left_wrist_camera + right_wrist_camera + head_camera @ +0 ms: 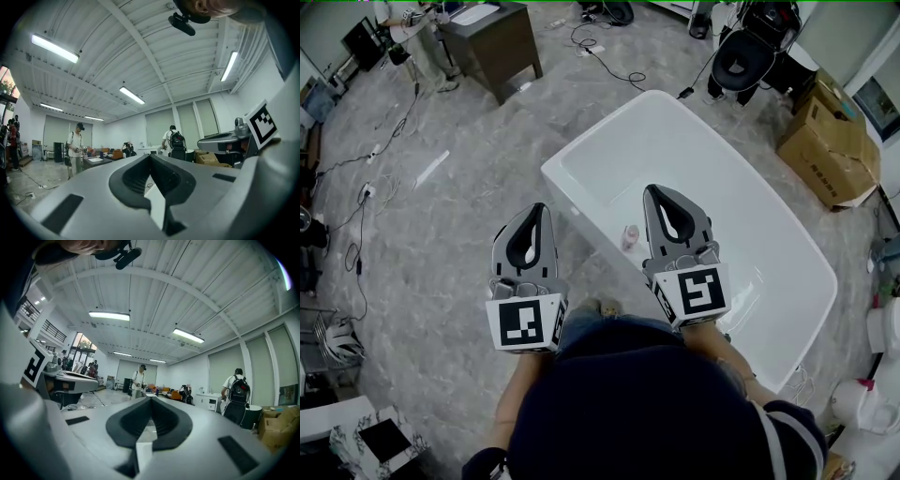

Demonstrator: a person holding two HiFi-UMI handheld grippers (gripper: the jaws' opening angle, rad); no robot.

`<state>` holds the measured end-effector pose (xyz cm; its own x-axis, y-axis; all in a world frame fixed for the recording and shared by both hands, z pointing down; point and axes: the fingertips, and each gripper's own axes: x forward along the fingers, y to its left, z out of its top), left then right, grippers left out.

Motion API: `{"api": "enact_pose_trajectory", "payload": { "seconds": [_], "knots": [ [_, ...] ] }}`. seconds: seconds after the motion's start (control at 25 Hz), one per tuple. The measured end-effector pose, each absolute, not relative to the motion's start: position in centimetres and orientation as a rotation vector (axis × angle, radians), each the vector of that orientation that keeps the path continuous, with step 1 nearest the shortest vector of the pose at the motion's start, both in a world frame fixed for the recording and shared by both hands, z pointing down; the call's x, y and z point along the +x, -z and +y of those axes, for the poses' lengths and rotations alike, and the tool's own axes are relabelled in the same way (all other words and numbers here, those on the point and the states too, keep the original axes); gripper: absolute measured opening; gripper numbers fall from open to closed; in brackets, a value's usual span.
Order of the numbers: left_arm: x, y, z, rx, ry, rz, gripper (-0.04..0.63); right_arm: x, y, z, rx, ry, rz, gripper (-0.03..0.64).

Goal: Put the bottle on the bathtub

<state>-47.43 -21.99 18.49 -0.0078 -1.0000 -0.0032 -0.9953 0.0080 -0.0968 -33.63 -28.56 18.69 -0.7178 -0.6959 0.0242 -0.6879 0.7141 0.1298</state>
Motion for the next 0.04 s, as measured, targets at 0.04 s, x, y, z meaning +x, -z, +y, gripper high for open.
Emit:
{"api": "enact_pose_trajectory", "payload": {
  "seconds": [0.04],
  "knots": [
    [-47.09,-18.62,-22.02,-2.164,0.1,2.177,0.025,-33.36,-18.86,-28.58,1.151,0.171,-2.84,0.026]
  ]
}}
